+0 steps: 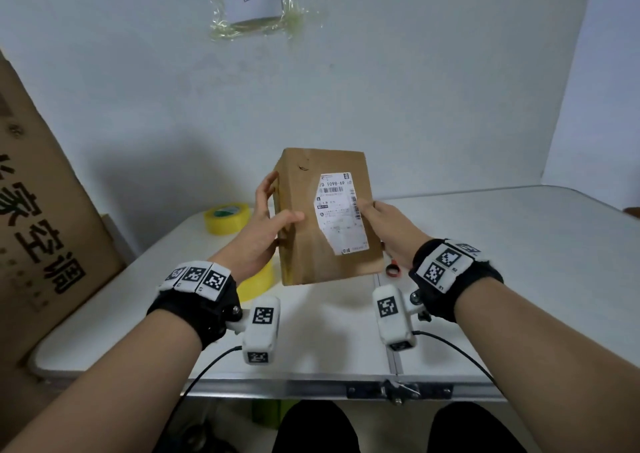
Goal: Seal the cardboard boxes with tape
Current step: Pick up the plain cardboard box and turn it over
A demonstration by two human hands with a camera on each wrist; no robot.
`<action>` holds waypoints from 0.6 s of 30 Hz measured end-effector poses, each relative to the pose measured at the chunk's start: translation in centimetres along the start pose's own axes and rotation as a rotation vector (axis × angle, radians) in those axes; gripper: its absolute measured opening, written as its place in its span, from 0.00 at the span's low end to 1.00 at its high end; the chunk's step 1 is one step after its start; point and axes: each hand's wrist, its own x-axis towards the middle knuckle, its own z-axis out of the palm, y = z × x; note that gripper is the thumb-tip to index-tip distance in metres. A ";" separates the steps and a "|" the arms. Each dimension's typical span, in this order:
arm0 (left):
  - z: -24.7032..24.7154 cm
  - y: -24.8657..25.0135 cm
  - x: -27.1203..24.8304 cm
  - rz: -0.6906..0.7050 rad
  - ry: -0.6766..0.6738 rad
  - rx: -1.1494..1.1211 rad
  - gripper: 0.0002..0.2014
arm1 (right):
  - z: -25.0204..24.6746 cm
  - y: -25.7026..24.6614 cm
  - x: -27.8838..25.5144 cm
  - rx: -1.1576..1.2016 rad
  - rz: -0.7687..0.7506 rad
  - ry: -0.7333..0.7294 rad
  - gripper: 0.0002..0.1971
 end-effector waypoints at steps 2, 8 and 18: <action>0.1 -0.2 0.0 -0.007 -0.011 -0.016 0.40 | -0.1 0.3 0.2 -0.029 -0.026 0.022 0.23; 0.3 0.1 0.0 0.000 -0.078 0.098 0.45 | -0.7 0.6 0.3 -0.225 -0.128 0.060 0.23; 0.9 3.0 1.0 0.005 -0.260 0.383 0.42 | -2.3 -5.6 -0.9 -0.513 -0.474 0.046 0.26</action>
